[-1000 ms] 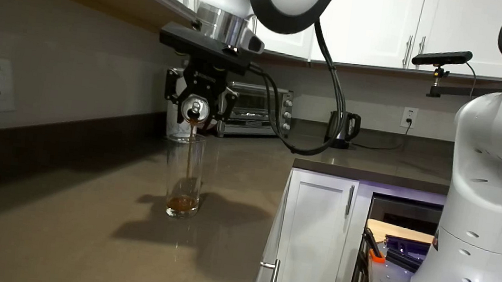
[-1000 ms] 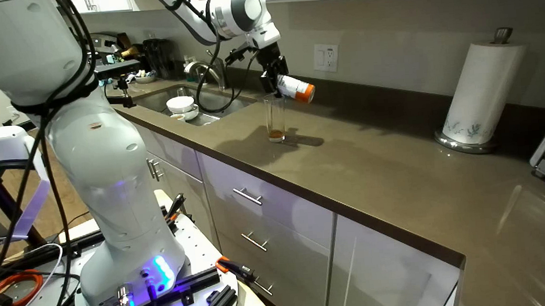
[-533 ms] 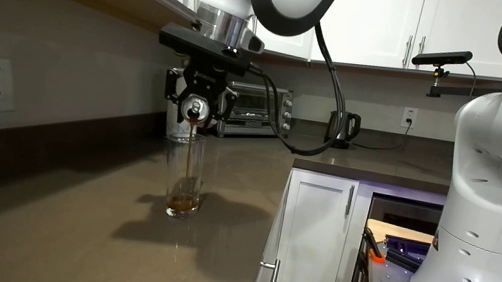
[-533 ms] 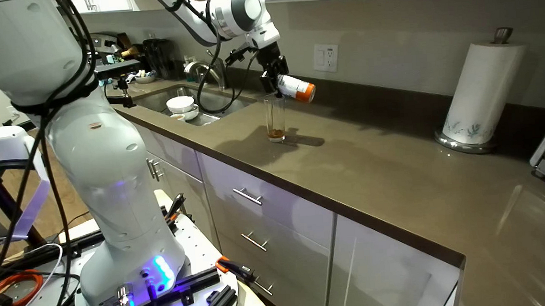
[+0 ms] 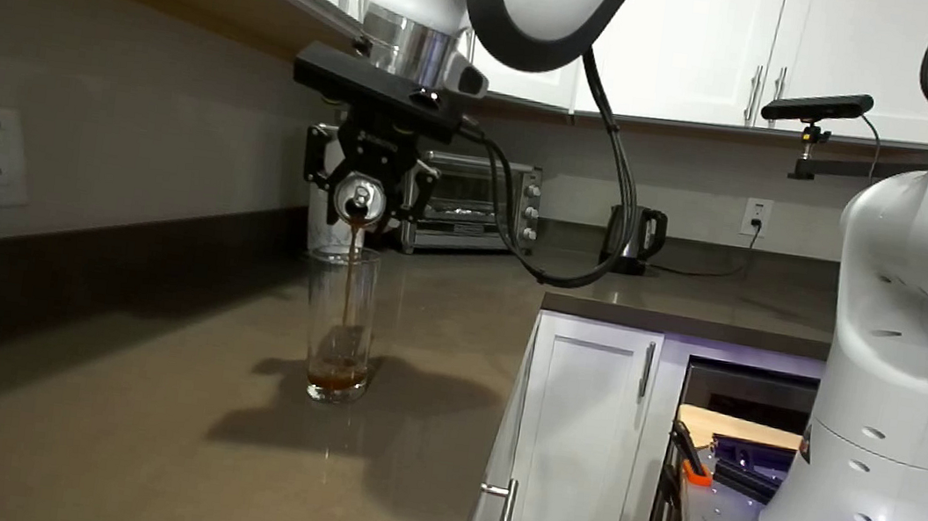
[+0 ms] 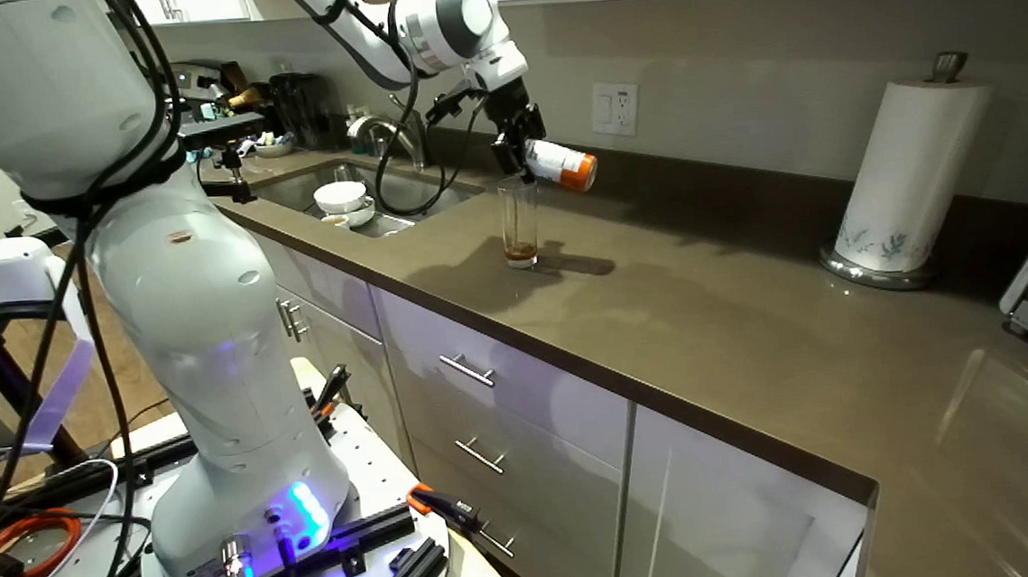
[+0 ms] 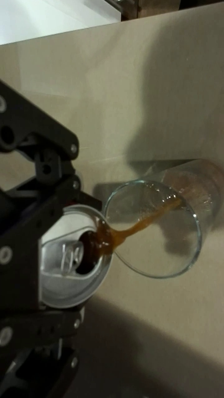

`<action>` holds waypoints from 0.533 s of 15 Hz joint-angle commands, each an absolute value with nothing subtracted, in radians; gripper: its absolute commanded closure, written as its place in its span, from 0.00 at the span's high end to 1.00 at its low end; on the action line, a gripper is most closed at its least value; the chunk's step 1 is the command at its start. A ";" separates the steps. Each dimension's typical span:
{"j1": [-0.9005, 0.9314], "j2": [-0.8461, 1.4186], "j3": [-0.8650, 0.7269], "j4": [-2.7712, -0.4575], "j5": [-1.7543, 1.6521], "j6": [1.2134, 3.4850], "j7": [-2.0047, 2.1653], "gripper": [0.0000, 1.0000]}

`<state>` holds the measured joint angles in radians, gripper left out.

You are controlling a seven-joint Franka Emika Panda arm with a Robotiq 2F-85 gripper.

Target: Pick up the can, pour its contents in the glass cup and put it down

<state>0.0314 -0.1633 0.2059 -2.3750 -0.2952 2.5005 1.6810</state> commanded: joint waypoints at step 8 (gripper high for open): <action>0.026 -0.190 0.211 -2.403 -0.397 2.550 1.772 0.28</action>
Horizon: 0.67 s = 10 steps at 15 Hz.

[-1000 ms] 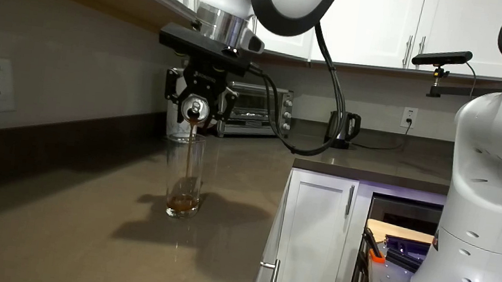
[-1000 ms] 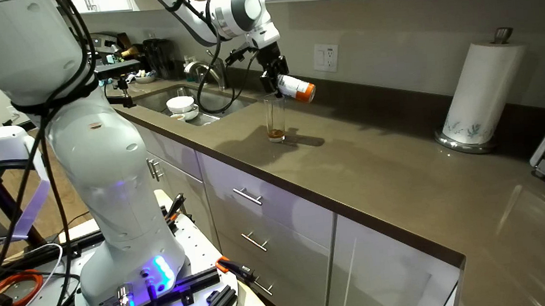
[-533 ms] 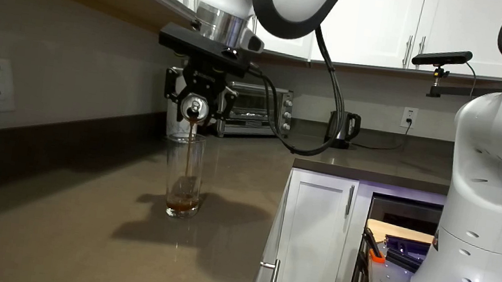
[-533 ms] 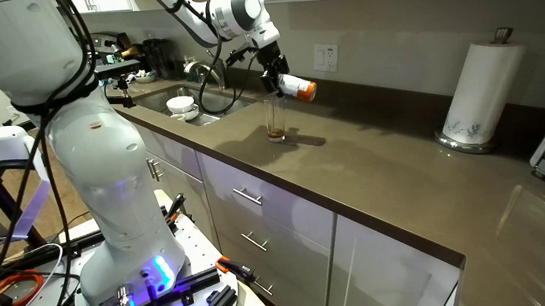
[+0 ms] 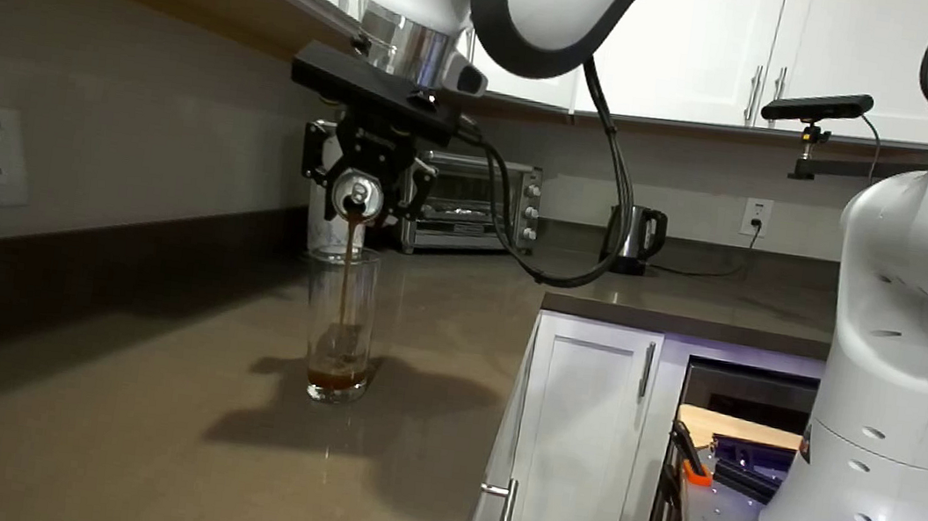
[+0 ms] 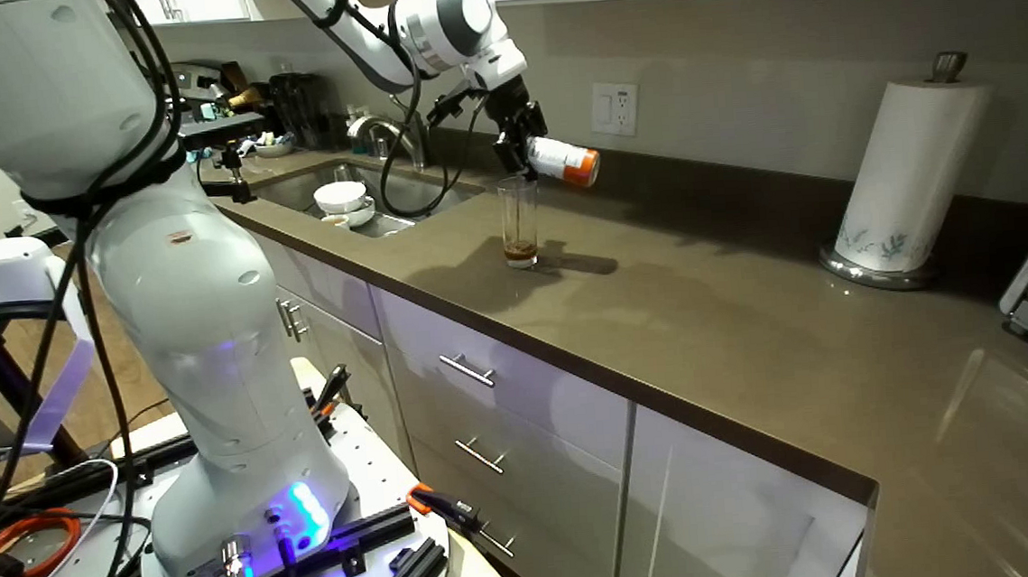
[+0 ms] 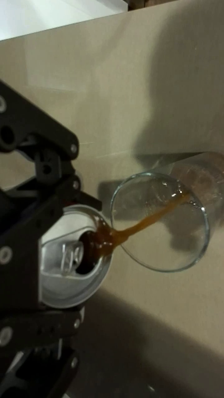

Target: Pick up the can, pour its contents in the glass cup and put it down

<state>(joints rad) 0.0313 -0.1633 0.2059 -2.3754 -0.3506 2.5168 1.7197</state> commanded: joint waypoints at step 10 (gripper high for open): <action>0.028 -0.194 0.211 -2.408 -0.438 2.549 1.811 0.28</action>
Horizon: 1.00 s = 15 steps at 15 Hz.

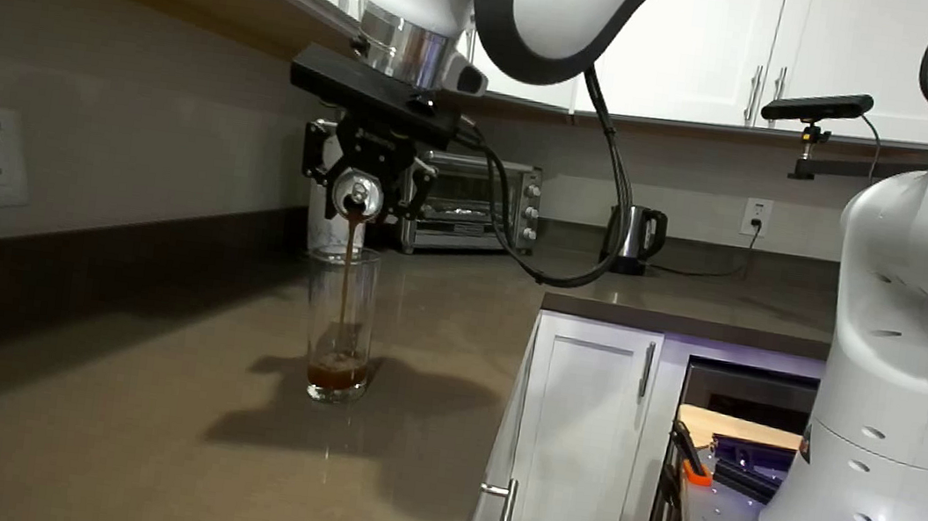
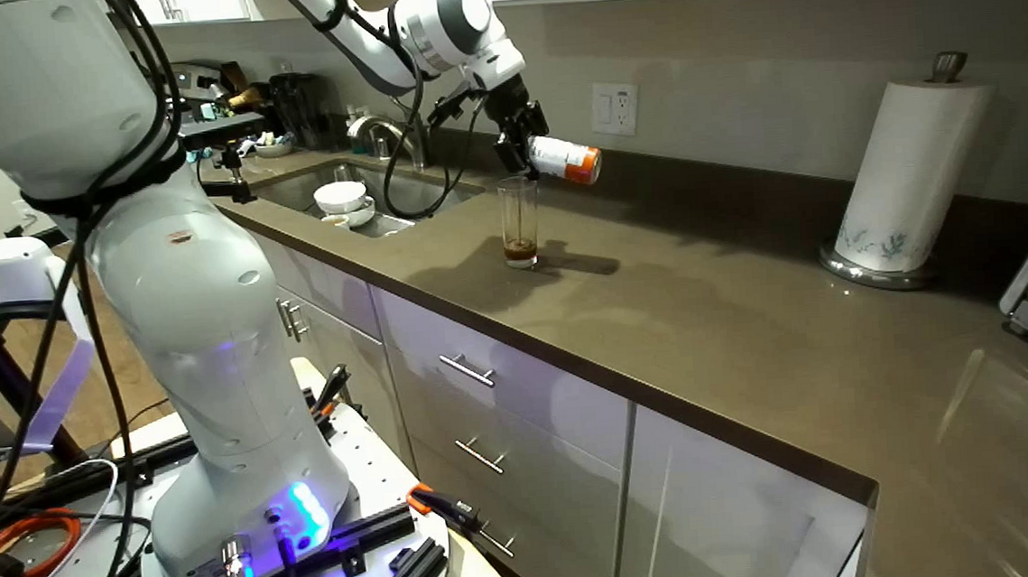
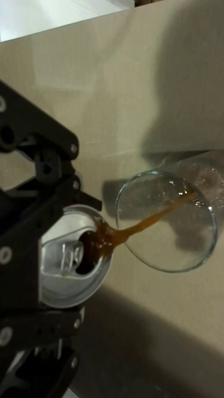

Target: Pick up the can, pour its contents in the glass cup and put it down

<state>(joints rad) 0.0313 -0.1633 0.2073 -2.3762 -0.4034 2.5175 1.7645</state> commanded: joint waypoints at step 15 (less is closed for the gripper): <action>0.030 -0.192 0.211 -2.409 -0.432 2.542 1.811 0.28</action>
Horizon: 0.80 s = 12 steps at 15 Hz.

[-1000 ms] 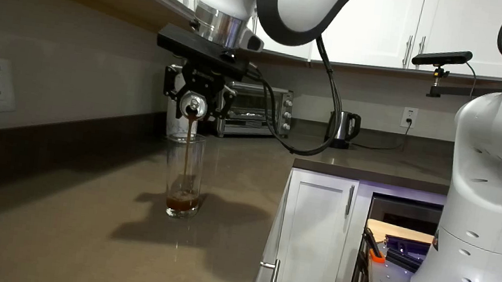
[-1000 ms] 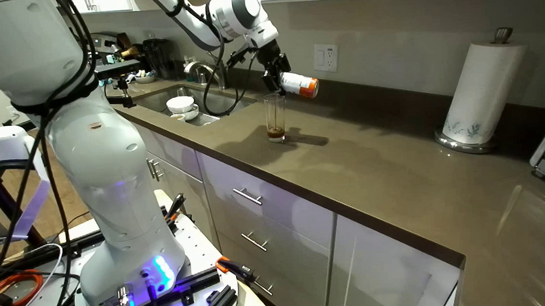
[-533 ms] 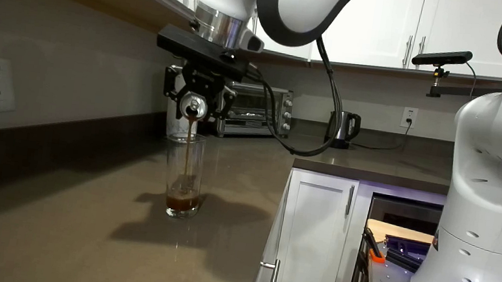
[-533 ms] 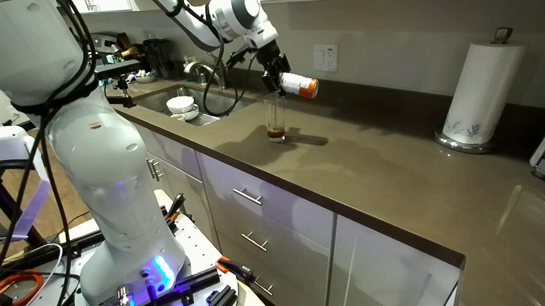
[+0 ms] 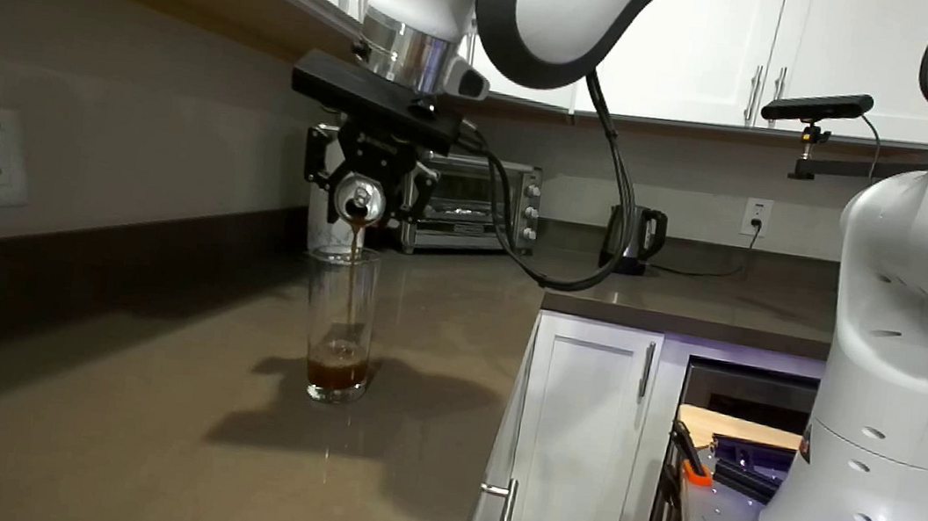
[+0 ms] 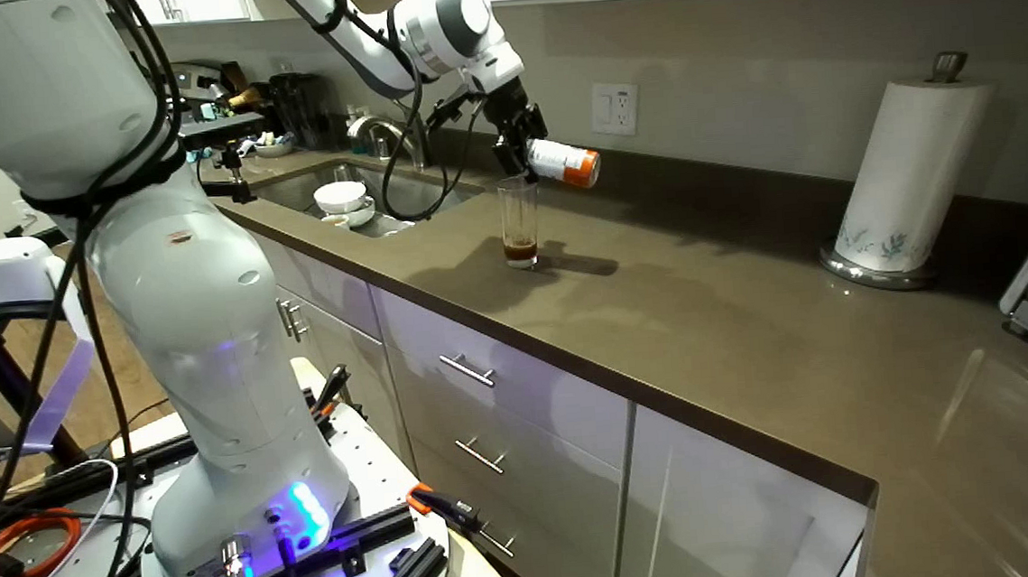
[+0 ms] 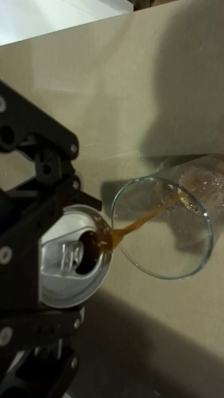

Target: Pick up the can, pour its contents in the glass cup and put it down

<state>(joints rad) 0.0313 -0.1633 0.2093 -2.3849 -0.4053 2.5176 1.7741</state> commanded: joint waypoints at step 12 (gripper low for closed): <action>0.028 -0.197 0.217 -2.419 -0.451 2.547 1.824 0.28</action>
